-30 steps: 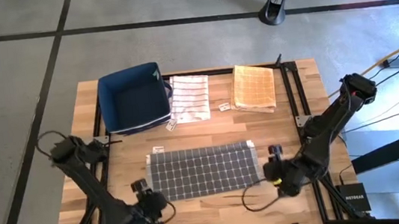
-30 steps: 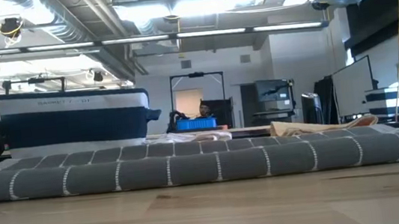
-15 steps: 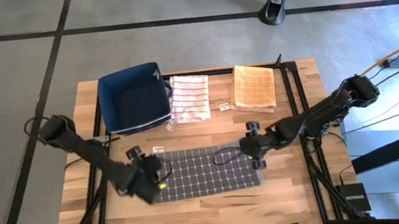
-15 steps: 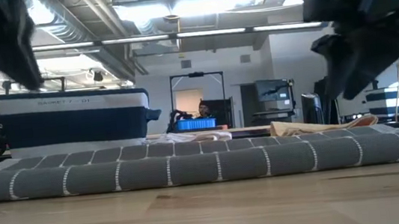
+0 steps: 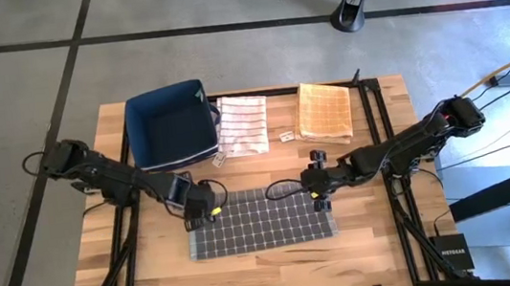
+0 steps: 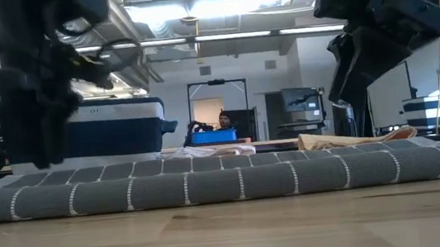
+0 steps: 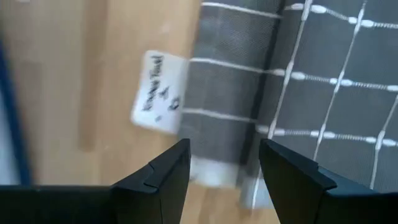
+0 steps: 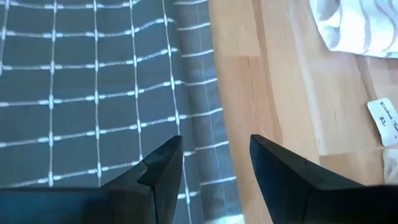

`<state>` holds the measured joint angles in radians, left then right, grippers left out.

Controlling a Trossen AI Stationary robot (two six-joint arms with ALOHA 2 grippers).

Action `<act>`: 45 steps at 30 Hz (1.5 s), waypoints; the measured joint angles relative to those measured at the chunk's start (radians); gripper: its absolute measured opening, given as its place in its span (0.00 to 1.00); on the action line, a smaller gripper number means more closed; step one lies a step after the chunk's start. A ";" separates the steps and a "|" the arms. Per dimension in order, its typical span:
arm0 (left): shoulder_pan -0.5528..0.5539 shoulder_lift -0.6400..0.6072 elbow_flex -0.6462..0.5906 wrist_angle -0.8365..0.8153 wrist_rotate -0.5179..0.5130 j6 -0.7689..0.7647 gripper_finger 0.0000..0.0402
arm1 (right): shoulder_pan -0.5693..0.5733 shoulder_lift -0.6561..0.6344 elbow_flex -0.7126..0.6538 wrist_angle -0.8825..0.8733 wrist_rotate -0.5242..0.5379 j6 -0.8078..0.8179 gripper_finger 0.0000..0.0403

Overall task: Fold towel
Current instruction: Fold the gray towel

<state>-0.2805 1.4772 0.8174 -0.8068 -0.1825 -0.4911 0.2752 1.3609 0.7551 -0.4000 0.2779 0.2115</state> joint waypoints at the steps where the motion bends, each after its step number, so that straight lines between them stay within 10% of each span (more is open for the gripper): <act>1: 0.015 0.000 -0.016 0.031 0.025 0.027 0.46 | 0.000 0.000 0.000 0.002 0.000 0.001 0.47; 21: 0.046 0.001 -0.073 0.160 0.350 0.171 0.44 | -0.001 0.000 0.000 -0.099 -0.054 -0.005 0.47; 45: 0.031 0.001 -0.073 0.215 0.286 0.101 0.36 | -0.099 0.000 -0.150 -0.022 -0.350 -0.002 0.47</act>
<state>-0.2496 1.4784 0.7448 -0.5919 0.1036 -0.3901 0.1763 1.3613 0.6052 -0.4216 -0.0723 0.2092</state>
